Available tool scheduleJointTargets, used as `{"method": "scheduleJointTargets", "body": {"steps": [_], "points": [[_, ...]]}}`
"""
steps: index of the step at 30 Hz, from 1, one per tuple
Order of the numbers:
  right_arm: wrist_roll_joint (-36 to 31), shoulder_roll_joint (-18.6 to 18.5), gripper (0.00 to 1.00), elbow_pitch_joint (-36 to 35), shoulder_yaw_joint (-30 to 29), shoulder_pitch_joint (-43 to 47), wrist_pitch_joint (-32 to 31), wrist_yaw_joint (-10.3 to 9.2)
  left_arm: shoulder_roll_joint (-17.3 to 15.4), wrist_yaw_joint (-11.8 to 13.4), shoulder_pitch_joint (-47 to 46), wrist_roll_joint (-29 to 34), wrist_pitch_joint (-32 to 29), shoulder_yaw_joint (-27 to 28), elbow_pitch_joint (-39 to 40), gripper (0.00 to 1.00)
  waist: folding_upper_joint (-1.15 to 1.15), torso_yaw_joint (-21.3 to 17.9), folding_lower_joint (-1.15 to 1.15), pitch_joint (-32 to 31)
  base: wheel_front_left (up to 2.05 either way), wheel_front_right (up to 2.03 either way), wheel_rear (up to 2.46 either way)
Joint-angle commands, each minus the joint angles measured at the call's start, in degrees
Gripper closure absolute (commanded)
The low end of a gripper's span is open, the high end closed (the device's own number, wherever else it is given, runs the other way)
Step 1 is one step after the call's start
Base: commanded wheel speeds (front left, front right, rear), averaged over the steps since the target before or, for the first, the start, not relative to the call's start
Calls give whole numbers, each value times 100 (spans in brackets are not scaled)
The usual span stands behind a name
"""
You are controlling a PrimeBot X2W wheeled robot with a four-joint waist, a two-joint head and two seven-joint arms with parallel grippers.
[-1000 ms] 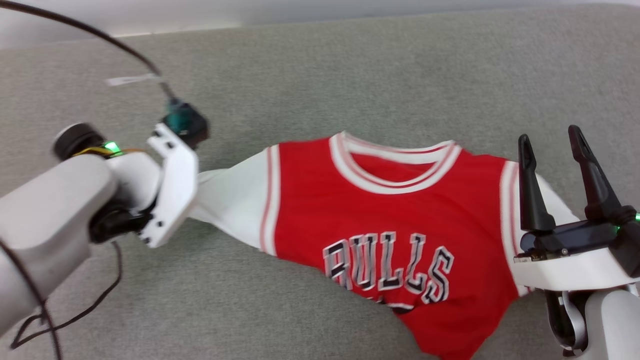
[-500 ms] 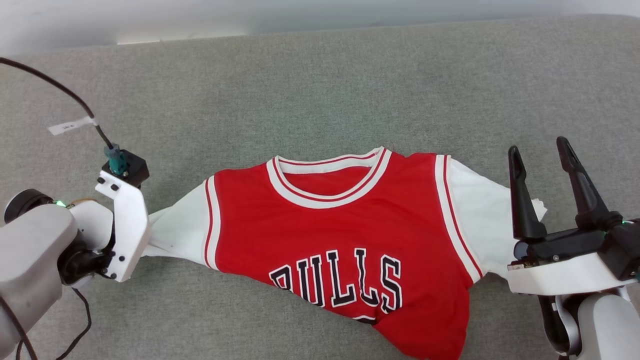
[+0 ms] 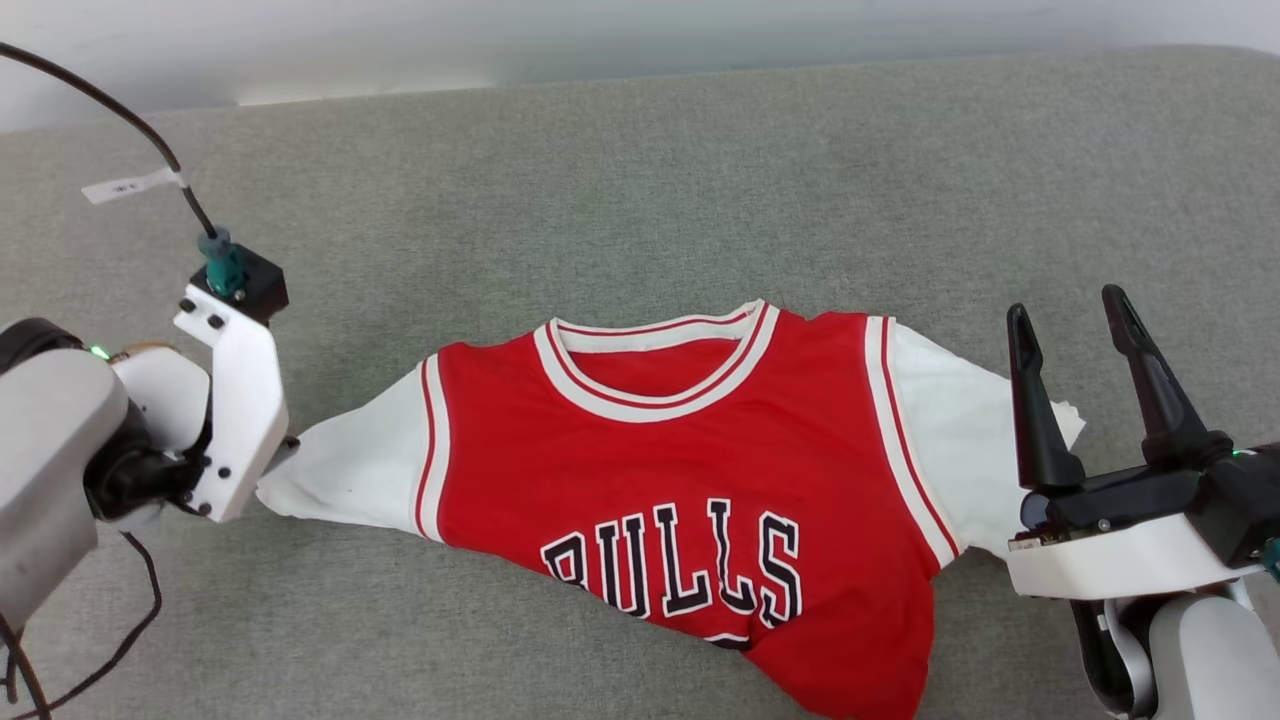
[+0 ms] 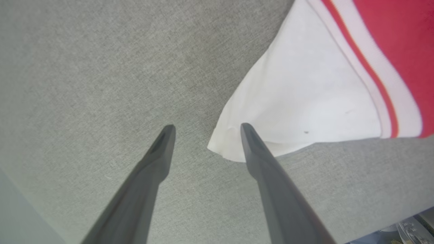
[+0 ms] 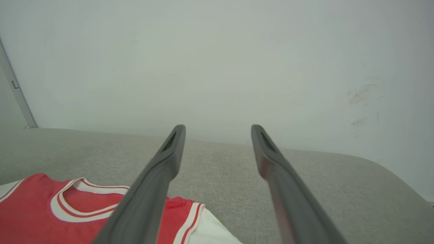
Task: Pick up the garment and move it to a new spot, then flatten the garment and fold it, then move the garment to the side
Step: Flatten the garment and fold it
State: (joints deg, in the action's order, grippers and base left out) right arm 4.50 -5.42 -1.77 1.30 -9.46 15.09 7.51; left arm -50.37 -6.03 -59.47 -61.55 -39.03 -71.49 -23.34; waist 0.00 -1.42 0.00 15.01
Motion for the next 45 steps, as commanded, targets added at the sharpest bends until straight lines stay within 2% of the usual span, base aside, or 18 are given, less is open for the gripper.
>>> {"method": "scheduleJointTargets", "body": {"steps": [1, 9, 10, 11, 14, 17, 20, 23, 28, 34, 37, 40, 45], "points": [[11, -34, 0, -5, 16, -50, 11, -4, -19, 33, 73, -23, -18, -6, 31, 0, 0, -35, 0, 43, 0, 0, 0], [16, -101, 0, 73, 23, -208, 11, -4, 169, 105, 601, 97, -106, -118, -35, 0, 0, -161, 0, 213, 0, 0, 0], [17, -108, 0, 82, 19, -221, 11, -4, 192, 91, 666, 94, -75, -131, -57, 65, 0, -171, 0, 218, 0, 0, 0], [0, -118, 0, 95, -7, -235, 11, -5, 209, 74, 691, 94, -37, -136, -70, 100, 0, -179, 0, 217, 0, 0, 0], [-56, -193, 0, 120, -30, -262, 11, -4, 192, 60, 698, 87, 169, -73, -71, 100, 0, -178, 0, 146, 0, 0, 0], [-74, -379, 0, 109, -38, -439, 11, -4, 27, 18, 581, 194, 372, -3, 92, 100, 0, -180, 0, 47, 0, 0, 0], [-69, -719, 0, 205, 8, -620, 11, -4, -123, 14, 429, 294, 522, 54, 348, 100, 0, -155, 0, -58, 0, 0, 0], [5, -1239, 0, 406, 248, -1013, -191, -5, -253, 62, 378, 357, 650, 118, 658, 100, 0, -129, 0, -133, 0, 0, 0], [784, -2374, 0, 573, 1164, -1693, -1750, -4, -381, 205, 271, 443, 766, 217, 1137, 100, 0, -47, 0, -135, 0, 0, 0], [2599, -3780, 0, 416, 2615, -2401, -4234, -5, -382, 315, 271, 552, 804, 205, 1477, 100, 0, 59, 0, -24, 0, 0, 0], [3497, -4328, 0, 343, 3216, -2678, -5249, -4, -345, 326, 222, 606, 824, 198, 1560, 100, 0, 132, 0, 61, 0, 0, 0], [4118, -4635, 0, 488, 3615, -2918, -5947, -5, -303, 303, 153, 670, 841, 198, 1608, 100, 0, 201, 0, 159, 0, 0, 0], [4662, -4564, 0, 925, 4003, -3293, -6605, -4, -220, 271, 13, 765, 858, 219, 1652, 100, 0, 305, 0, 362, 0, 0, 0]]}}
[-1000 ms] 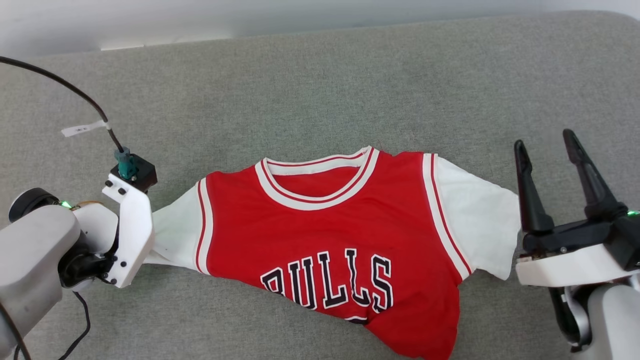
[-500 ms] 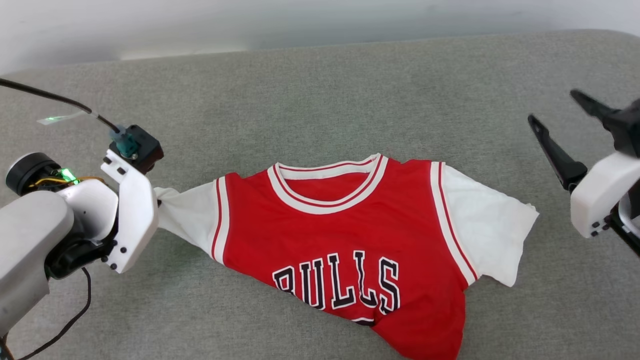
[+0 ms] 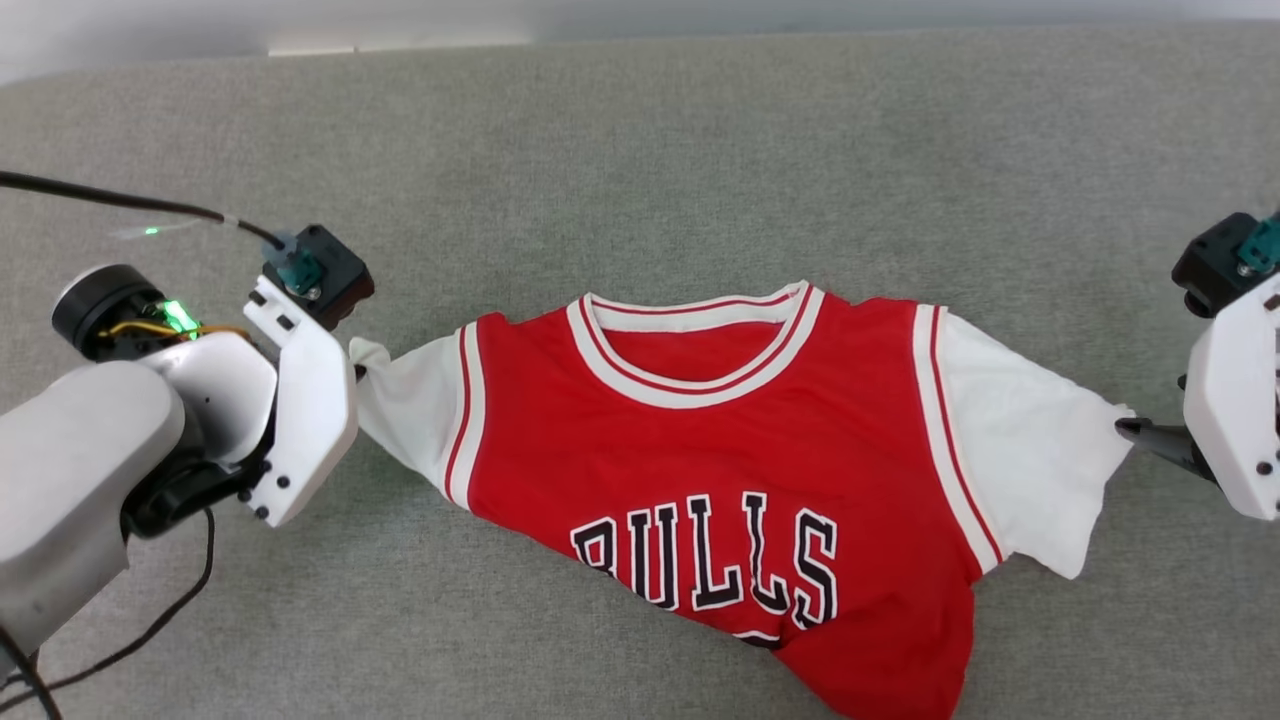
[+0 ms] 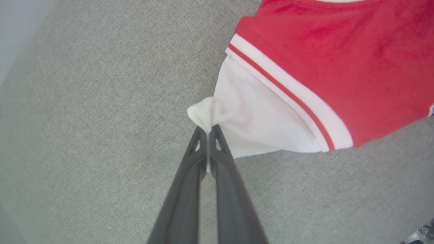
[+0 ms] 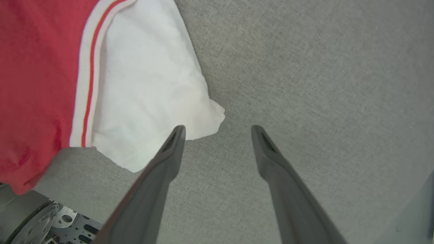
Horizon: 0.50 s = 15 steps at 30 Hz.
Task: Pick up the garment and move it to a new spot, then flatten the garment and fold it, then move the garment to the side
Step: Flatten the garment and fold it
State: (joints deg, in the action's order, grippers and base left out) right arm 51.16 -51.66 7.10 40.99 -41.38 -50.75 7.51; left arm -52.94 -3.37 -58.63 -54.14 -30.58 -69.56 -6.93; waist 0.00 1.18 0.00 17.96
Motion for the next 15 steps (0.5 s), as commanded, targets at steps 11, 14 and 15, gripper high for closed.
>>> {"method": "scheduleJointTargets", "body": {"steps": [11, 14, 15], "points": [[42, 786, 0, 1249, 1030, -286, 371, -4, 204, -112, -275, 133, 80, 26, -89, 100, 0, 204, 0, 484, 0, 0, 0], [126, 874, 6, 1385, 1432, -165, 548, -1, 237, -136, -226, 132, 113, 4, -169, 100, 0, 196, 0, 450, 0, 0, 0], [153, 878, 98, 1393, 1502, -186, 696, 7, 246, -150, -203, 126, 117, -8, -198, 100, 0, 188, 0, 420, 0, 0, 0]]}}
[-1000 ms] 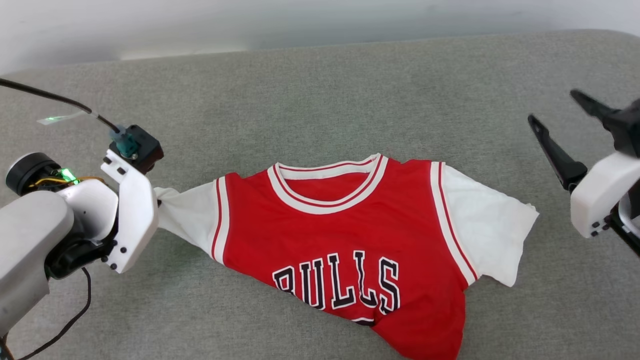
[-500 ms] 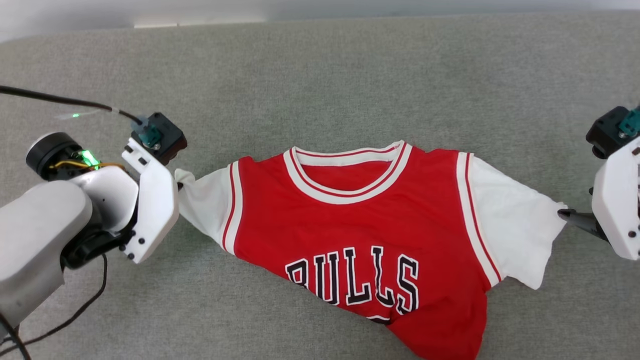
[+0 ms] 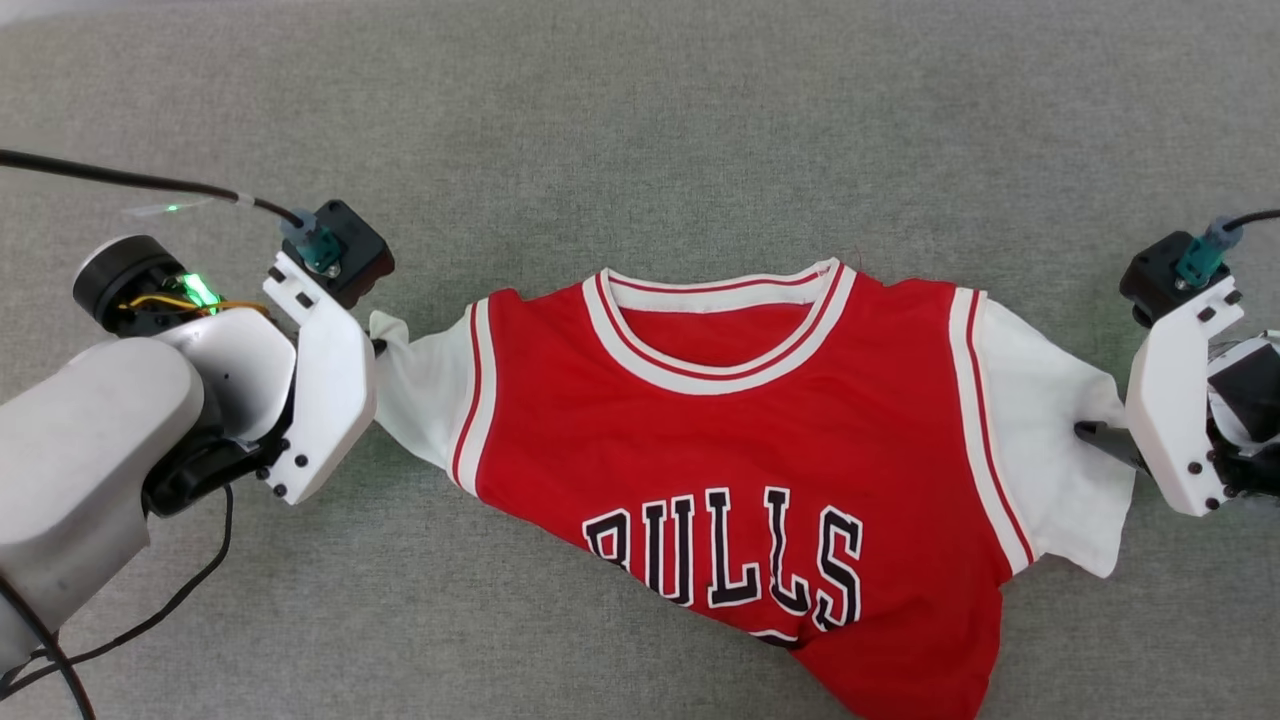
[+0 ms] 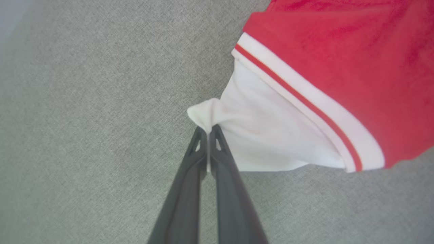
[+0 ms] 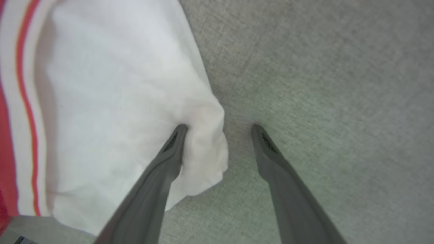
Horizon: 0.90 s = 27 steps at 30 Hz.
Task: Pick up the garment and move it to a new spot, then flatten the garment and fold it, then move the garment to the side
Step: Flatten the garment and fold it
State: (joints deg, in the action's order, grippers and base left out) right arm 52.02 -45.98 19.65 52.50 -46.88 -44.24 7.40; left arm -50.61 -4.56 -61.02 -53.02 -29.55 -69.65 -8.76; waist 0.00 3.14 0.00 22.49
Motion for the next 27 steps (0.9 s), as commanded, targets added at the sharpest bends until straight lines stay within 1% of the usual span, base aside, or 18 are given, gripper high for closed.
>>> {"method": "scheduleJointTargets", "body": {"steps": [1, 5, 10, 11, 15, 21, 23, 27], "points": [[98, 319, 100, 140, 366, 310, 224, 17, 20, -40, 63, 5, 31, -7, -46, 100, 0, -22, 0, -68, 0, 0, 0], [329, 185, 100, 137, 296, 42, 814, 16, 10, -65, 107, 11, 172, -3, -133, 100, 0, -95, 0, -299, 0, 0, 0], [346, -129, 100, -11, 223, -232, 1627, 8, -74, -42, 128, 54, 498, 97, -137, 100, 0, -150, 0, -697, 0, 0, 0], [346, -129, 100, -11, 223, -232, 1627, 8, -74, -42, 128, 54, 498, 97, -137, 100, 0, -150, 0, -697, 0, 0, 0], [417, -377, 100, -221, 164, -403, 2111, 7, -162, -10, 31, 171, 819, 211, -7, 100, 0, -177, 0, -997, 0, 0, 0], [217, -599, 100, -498, -33, -611, 2674, 7, -252, 148, -152, 249, 1205, 470, 280, 100, 0, -223, 0, -1348, 0, 0, 0], [154, -621, 100, -584, -127, -714, 2761, 7, -258, 201, -266, 231, 1320, 602, 391, 100, 0, -232, 0, -1406, 0, 0, 0], [-25, -607, 100, -657, -378, -982, 2926, 7, -248, 252, -557, 330, 1338, 759, 529, 100, 0, -229, 0, -1434, 0, 0, 0]]}}
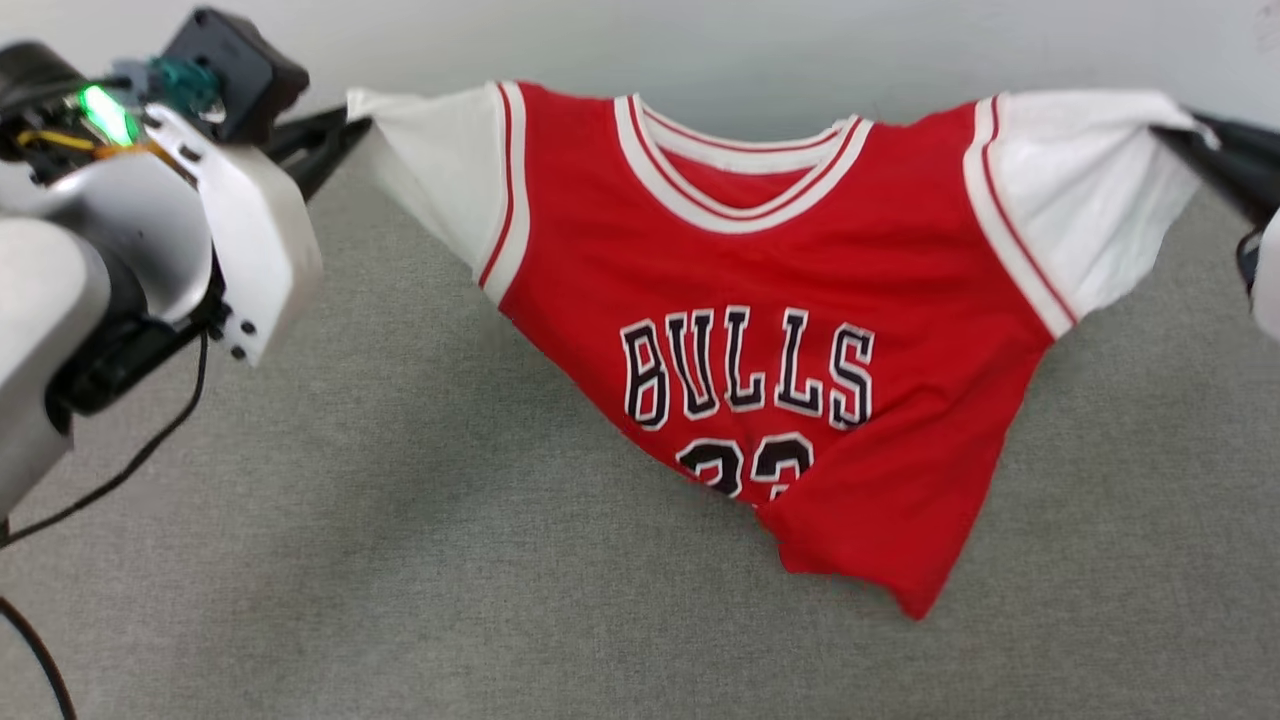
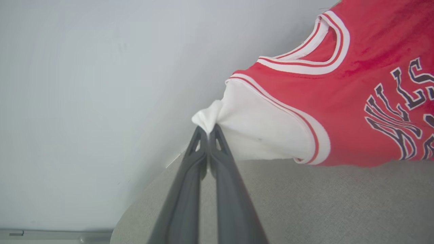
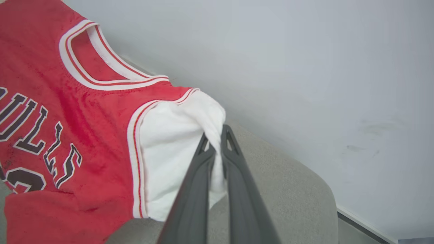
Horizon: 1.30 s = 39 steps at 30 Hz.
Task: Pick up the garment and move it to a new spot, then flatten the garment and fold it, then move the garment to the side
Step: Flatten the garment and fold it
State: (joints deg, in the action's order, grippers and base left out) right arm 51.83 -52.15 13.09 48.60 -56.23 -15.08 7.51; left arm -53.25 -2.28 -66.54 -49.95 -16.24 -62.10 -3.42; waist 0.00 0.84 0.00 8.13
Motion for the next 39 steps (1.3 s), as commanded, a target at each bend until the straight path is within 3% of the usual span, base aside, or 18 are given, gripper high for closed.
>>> {"method": "scheduleJointTargets", "body": {"steps": [1, 11, 20, 31, 39], "points": [[-63, 31, 100, -9, -55, -142, 25, -4, 41, 36, -109, 42, 17, 59, 25, 100, 0, 5, 0, 15, 0, 0, 0], [-804, 484, 100, 240, -641, -1500, 22, -4, 556, -10, -1237, 321, 100, 446, -469, 100, 0, 91, 0, 465, 0, 0, 0], [-1501, 1105, 100, 1083, -777, -3138, -24, -4, 1229, -58, -2565, 761, 598, 810, -1525, 100, 0, 199, 0, 1202, 0, 0, 0], [-2050, 1776, 100, 2170, -674, -4890, 274, -4, 1724, -225, -4204, 1168, 1285, 1156, -2784, 100, 0, 284, 0, 1925, 0, 0, 0], [-2230, 2052, 100, 2866, -266, -5635, 566, -4, 1978, -359, -4642, 1121, 1757, 1228, -3572, 100, 0, 357, 0, 2354, 0, 0, 0]]}}
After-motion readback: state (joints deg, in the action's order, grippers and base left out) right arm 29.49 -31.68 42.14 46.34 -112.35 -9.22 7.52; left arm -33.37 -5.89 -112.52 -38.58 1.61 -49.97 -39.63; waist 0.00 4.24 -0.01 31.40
